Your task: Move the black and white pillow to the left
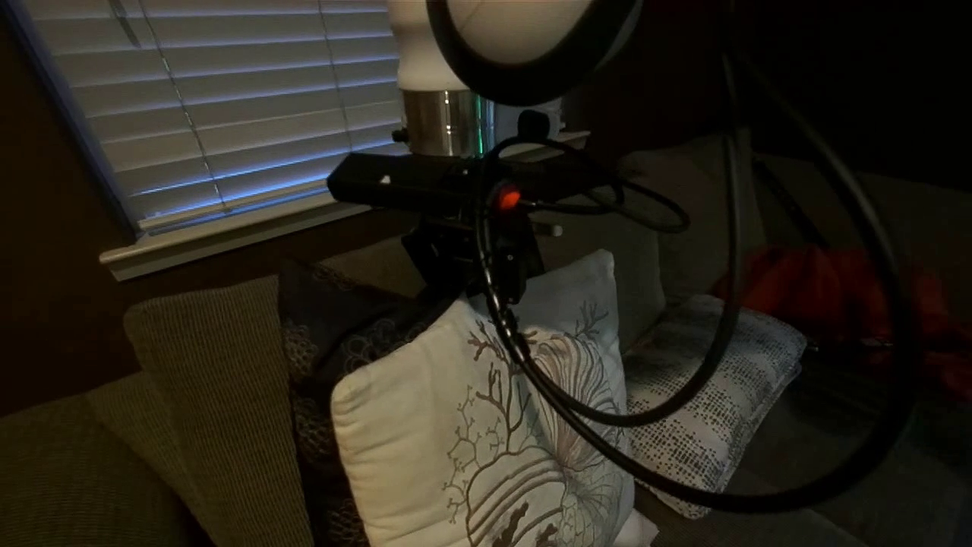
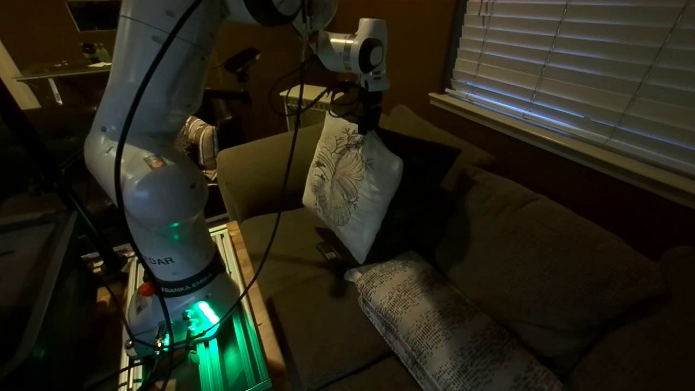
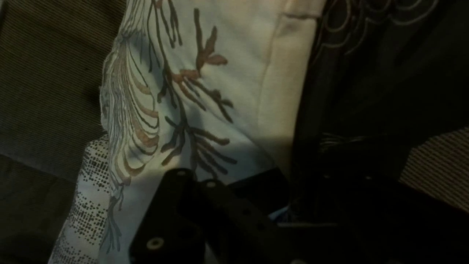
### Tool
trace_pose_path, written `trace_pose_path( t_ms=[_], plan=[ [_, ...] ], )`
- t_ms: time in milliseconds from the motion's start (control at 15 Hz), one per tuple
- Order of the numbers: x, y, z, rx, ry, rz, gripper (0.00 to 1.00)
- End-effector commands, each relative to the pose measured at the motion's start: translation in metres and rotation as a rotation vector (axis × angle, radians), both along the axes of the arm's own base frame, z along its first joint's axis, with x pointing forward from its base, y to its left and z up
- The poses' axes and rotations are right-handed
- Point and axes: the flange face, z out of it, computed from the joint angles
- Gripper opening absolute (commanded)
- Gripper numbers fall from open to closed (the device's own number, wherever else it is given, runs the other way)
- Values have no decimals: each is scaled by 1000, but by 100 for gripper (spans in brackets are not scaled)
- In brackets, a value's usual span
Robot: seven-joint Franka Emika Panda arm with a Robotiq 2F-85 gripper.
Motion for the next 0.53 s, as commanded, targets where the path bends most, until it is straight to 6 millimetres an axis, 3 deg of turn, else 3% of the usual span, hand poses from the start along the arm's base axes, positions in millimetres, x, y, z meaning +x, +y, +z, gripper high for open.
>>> trace_pose_path(
  t_ms=[0, 467],
  plan=[
    [19, 10, 24, -3, -8, -30, 0],
    [43, 19, -4, -30, 49, -40, 0]
  ],
)
